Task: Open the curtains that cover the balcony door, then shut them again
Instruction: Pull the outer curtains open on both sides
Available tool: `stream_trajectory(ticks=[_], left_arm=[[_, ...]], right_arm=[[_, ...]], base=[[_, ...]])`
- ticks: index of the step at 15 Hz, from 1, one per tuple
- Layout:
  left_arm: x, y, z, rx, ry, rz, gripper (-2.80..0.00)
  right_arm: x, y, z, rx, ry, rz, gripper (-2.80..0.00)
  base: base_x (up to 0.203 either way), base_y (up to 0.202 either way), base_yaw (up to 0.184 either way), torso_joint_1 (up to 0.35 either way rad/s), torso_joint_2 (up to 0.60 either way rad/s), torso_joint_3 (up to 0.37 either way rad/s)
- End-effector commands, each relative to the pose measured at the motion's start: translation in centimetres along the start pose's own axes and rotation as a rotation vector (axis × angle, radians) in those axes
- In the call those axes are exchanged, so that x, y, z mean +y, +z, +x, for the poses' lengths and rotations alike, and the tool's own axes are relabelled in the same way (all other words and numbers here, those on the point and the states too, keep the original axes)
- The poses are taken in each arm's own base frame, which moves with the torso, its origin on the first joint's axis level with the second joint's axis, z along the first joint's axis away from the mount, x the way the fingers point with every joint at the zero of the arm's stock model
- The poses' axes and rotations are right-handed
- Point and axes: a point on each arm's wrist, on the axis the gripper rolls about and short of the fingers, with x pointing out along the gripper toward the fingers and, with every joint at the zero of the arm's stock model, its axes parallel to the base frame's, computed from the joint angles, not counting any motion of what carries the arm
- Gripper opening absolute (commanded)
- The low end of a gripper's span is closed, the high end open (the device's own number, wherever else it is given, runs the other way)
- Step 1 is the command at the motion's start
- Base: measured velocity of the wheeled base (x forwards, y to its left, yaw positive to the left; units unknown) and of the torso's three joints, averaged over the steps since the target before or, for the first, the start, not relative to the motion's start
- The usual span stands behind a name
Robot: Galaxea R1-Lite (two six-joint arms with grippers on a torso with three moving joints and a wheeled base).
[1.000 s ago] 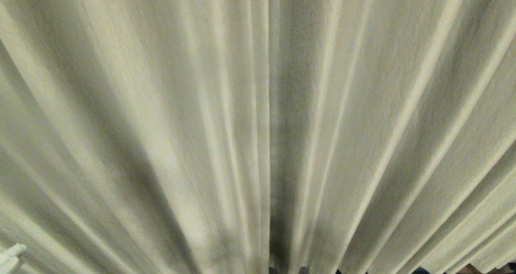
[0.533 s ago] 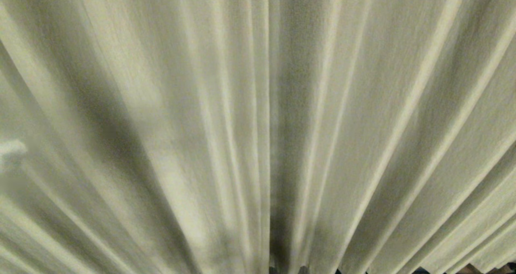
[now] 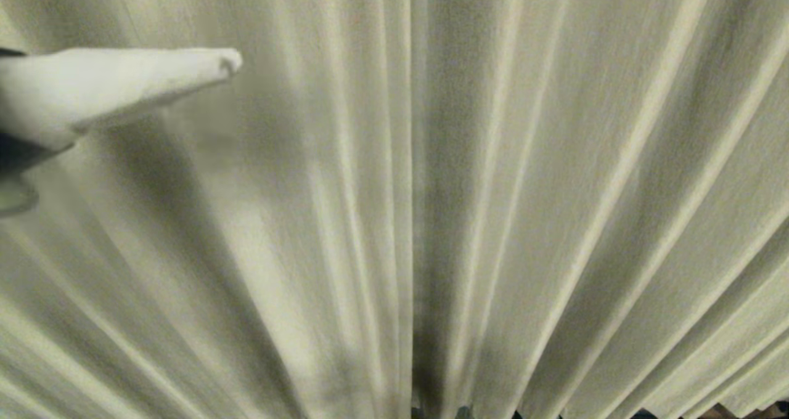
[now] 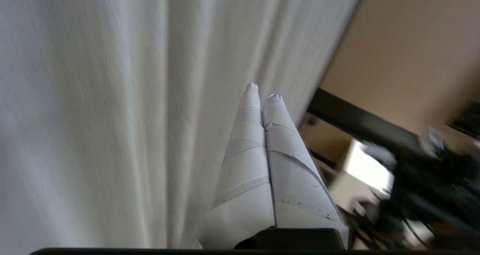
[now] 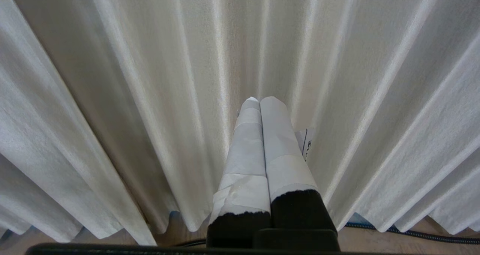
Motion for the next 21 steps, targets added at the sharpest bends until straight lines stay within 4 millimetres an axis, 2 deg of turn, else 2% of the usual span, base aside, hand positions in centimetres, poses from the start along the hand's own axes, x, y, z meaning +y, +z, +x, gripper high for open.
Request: stream_trajectory(ticks=[1,6,8,16,21], left_arm=[[0.9,-0.6,4.3,0.045,0.04,-0.023,0.0],[1.0,0.5,9.1,-0.02,0.217,0.059,0.0],[1.3,1.2,10.3,-0.045,0.291,0.103,0.0],[1.9,2.5,12.9,-0.087,0.404,0.178,0.0],[2.7,1.7,15.7,-0.057,0.455,0.219,0.0]], right_arm=[[0.0,0.0,0.0,0.0,0.001,0.0,-2.8],[0.0,0.0,0.0,0.0,0.001,0.0,-2.8],[0.0,0.0,0.0,0.0,0.001,0.0,-2.8],[0.0,0.0,0.0,0.0,0.001,0.0,-2.8],[0.0,0.0,0.0,0.0,0.001,0.0,-2.8]], base=[[0.0,0.0,0.0,0.0,0.0,0.0],[0.0,0.0,0.0,0.0,0.0,0.0],[0.0,0.0,0.0,0.0,0.0,0.0],[0.0,0.0,0.0,0.0,0.0,0.0],[0.0,0.0,0.0,0.0,0.0,0.0]])
